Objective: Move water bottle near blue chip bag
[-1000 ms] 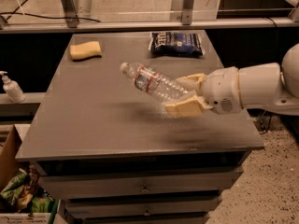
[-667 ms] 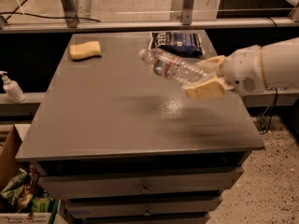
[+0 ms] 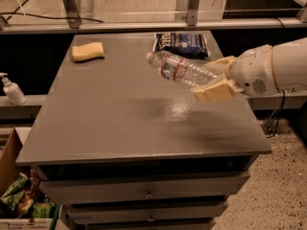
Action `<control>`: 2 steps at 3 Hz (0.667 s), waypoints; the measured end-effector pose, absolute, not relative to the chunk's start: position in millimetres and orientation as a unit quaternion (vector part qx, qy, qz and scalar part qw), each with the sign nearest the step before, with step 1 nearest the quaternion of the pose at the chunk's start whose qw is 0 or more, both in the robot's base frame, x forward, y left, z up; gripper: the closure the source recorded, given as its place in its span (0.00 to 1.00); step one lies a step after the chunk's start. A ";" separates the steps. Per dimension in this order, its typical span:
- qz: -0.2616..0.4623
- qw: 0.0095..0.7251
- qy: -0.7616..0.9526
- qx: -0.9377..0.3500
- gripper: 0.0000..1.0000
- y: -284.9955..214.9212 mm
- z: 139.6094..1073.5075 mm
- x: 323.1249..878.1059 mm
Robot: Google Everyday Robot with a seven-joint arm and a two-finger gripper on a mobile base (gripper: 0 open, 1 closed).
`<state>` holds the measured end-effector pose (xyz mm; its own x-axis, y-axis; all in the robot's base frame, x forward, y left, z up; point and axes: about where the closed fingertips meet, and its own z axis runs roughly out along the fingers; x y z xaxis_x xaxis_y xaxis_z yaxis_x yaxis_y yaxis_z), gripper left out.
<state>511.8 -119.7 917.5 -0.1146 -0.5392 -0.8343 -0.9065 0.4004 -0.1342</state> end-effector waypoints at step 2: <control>0.097 0.420 0.740 -0.515 1.00 -175.6 900.9 574.7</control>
Offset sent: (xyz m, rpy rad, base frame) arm 0.1162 -0.1116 -0.0205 -0.3406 -0.1423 -0.1974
